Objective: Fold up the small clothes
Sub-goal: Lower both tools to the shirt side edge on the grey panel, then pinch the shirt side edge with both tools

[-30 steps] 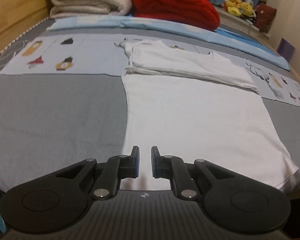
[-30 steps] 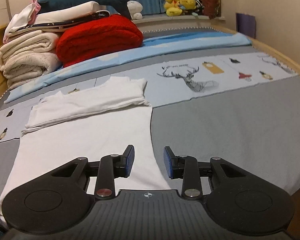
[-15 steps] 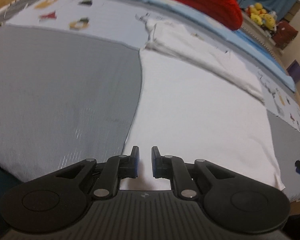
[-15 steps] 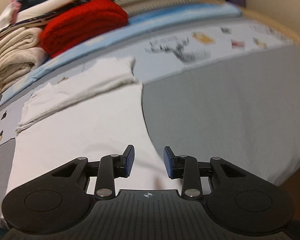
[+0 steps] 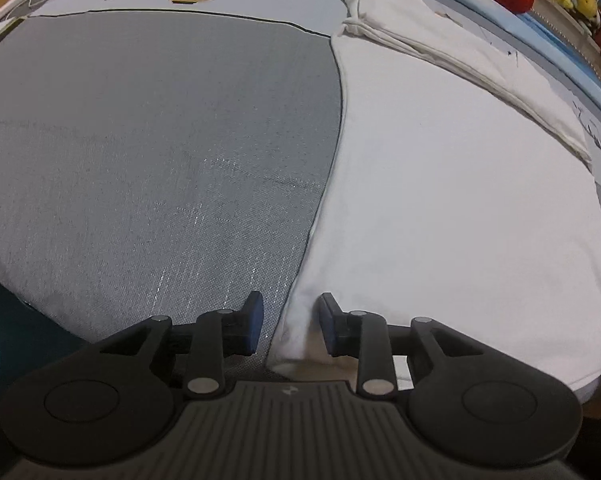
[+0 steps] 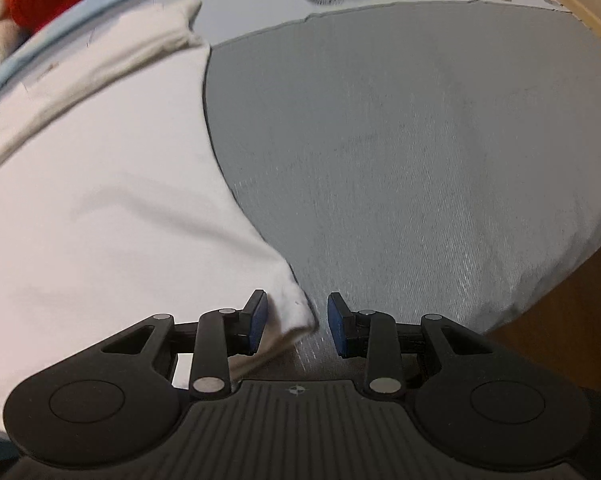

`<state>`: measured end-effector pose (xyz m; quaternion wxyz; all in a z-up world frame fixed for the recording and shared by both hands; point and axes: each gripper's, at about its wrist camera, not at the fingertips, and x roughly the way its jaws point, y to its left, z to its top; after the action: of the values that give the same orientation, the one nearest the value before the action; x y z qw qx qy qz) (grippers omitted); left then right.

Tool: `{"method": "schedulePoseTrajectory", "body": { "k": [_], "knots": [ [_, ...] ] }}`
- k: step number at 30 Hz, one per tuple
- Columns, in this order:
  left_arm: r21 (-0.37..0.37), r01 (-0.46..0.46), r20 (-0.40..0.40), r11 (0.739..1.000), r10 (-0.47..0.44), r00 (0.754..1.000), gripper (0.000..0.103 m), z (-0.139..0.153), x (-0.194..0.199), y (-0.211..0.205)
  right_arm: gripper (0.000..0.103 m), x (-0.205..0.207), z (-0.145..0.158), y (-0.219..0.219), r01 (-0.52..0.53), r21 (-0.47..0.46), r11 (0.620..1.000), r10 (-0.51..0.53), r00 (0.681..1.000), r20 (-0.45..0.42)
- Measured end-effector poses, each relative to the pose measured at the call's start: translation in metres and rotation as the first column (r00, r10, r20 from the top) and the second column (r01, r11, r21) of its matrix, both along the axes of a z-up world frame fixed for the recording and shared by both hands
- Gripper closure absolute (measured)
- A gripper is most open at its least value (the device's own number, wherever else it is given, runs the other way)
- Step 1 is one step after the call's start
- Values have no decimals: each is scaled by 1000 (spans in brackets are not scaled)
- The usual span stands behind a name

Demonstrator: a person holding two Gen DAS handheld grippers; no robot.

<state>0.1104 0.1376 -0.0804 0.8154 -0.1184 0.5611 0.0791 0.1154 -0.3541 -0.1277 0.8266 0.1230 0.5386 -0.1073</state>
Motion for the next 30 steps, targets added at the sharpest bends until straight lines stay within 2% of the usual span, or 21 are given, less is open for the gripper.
{"method": "schedulePoseTrajectory", "body": {
  "k": [13, 15, 16, 17, 20, 22, 25, 29, 30],
  "knots": [
    [29, 40, -2, 999, -40, 999, 69, -2, -2, -8, 68, 4, 5, 1, -45, -17, 999, 45, 999, 0],
    [35, 47, -3, 998, -47, 999, 70, -2, -2, -9, 71, 4, 5, 0, -50, -14, 999, 50, 999, 3],
    [38, 51, -2, 998, -51, 999, 70, -2, -2, -10, 77, 3, 5, 0, -53, -8, 999, 54, 999, 5],
    [39, 55, -1, 998, -55, 998, 73, -3, -2, -10, 84, 3, 5, 1, -58, -4, 998, 58, 998, 7],
    [41, 71, 5, 997, -71, 997, 92, -2, -2, -14, 95, 2, 7, 3, -71, -14, 997, 71, 997, 17],
    [43, 69, 14, 997, -70, 997, 96, -1, -3, -13, 96, 0, 12, 1, -58, -7, 998, 58, 997, 44],
    [46, 56, 36, 997, -57, 998, 96, 4, -5, -10, 97, -2, 19, -3, -36, -3, 999, 37, 996, 78],
    [15, 59, -2, 998, -59, 998, 94, -3, -3, -9, 95, 1, 8, -4, -25, -3, 1000, 25, 1000, 15],
    [19, 61, -3, 998, -61, 998, 90, -3, -3, -10, 94, 1, 6, -4, -21, -4, 1000, 21, 1000, 4]
  ]
}}
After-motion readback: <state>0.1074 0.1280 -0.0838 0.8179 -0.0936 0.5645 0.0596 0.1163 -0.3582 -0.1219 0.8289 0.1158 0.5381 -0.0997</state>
